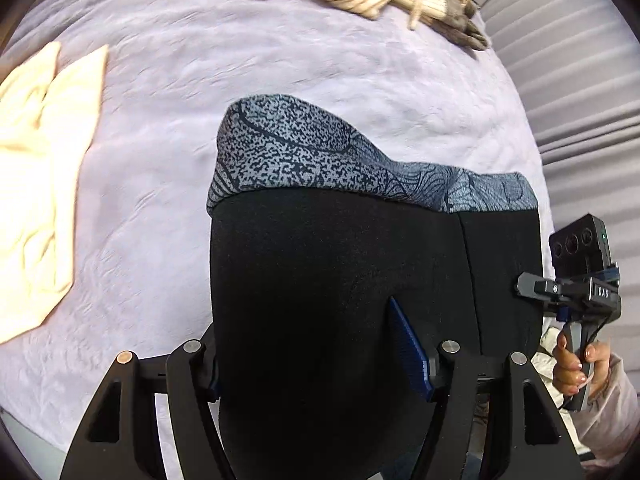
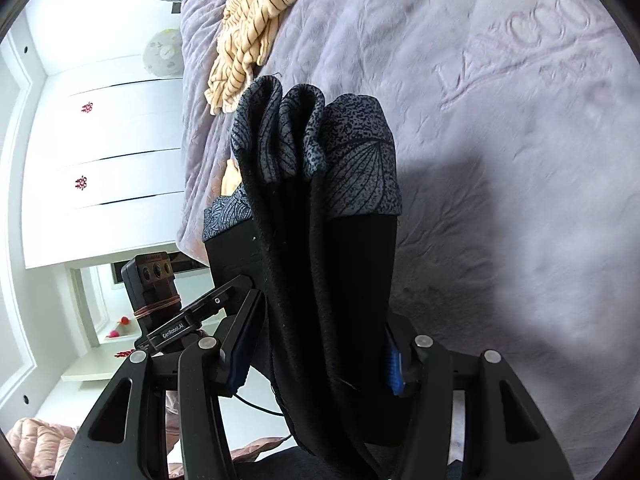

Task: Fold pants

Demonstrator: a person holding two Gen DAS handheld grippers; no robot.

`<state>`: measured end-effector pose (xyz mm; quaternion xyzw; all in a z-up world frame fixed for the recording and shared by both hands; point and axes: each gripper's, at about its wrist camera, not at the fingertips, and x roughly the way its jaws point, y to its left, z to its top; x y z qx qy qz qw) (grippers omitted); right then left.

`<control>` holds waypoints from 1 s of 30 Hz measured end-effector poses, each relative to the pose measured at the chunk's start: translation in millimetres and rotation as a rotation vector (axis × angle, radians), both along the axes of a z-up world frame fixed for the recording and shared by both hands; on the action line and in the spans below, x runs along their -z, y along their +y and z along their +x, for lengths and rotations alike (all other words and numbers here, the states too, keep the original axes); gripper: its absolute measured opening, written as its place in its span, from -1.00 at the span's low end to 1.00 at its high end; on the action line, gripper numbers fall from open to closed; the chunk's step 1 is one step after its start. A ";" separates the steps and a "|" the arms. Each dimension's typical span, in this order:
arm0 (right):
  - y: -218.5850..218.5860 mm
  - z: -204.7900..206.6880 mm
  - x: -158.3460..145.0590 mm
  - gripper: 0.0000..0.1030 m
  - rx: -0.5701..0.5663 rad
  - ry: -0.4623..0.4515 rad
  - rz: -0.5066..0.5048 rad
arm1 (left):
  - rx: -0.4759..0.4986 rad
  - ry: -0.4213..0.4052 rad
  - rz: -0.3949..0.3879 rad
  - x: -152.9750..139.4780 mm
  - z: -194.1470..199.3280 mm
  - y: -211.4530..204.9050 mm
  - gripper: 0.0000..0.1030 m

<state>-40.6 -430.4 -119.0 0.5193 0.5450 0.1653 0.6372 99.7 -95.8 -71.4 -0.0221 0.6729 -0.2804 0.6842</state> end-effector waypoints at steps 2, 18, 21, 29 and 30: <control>11.9 1.8 10.3 0.09 -0.001 0.023 -0.007 | -0.007 -0.007 0.034 12.6 0.7 9.7 0.33; 12.2 3.4 -30.3 -0.34 -0.093 0.126 -0.485 | -0.129 -0.203 0.247 0.4 4.6 52.4 0.52; 15.1 9.3 -52.2 -0.46 -0.069 0.050 -0.501 | -0.109 -0.206 0.349 17.6 1.1 35.9 0.52; 72.0 26.3 -13.9 -0.46 -0.284 0.120 -0.722 | -0.125 -0.230 0.401 40.6 -10.5 15.8 0.79; 70.4 23.2 -12.5 -0.46 -0.274 0.122 -0.718 | -0.120 -0.229 0.403 40.1 -11.1 14.6 0.79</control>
